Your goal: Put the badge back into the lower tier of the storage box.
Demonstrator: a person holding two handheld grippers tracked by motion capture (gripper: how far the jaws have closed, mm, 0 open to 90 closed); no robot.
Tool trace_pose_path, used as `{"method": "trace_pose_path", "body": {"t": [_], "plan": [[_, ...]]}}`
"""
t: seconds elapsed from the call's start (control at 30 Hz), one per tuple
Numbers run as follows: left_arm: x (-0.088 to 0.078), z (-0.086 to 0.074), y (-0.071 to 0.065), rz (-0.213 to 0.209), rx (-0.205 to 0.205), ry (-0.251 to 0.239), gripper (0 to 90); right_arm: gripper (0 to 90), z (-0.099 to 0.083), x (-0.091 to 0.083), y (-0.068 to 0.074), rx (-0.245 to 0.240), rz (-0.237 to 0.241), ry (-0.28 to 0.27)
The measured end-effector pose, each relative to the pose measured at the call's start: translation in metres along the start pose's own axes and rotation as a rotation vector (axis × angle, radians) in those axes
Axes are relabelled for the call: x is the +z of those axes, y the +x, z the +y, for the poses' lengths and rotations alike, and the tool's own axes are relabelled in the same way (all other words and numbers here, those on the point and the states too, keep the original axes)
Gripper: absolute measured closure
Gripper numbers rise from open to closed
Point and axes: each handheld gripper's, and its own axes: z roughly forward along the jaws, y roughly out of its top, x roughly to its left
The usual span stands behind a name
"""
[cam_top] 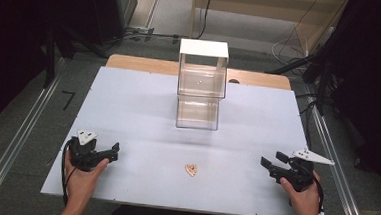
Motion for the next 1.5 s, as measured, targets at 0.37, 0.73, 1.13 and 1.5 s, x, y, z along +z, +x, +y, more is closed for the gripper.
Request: {"method": "trace_pose_path", "body": {"t": [0.37, 0.73, 1.13, 1.5], "plan": [[-0.003, -0.003, -0.006, -0.061, -0.004, -0.011, 5.0, 25.0, 0.000, 0.004, 0.006, -0.014, 0.011, 0.009], [-0.004, -0.004, -0.010, -0.071, 0.012, -0.010, 5.1, 24.9, 0.001, 0.009, 0.013, -0.027, 0.016, 0.020], [-0.005, -0.004, -0.012, -0.082, 0.016, -0.017, 5.1, 24.9, 0.003, 0.015, 0.021, -0.049, 0.026, 0.023], [-0.005, -0.004, -0.014, -0.082, 0.025, -0.023, 5.2, 24.9, 0.005, 0.021, 0.030, -0.065, 0.031, 0.028]]}}
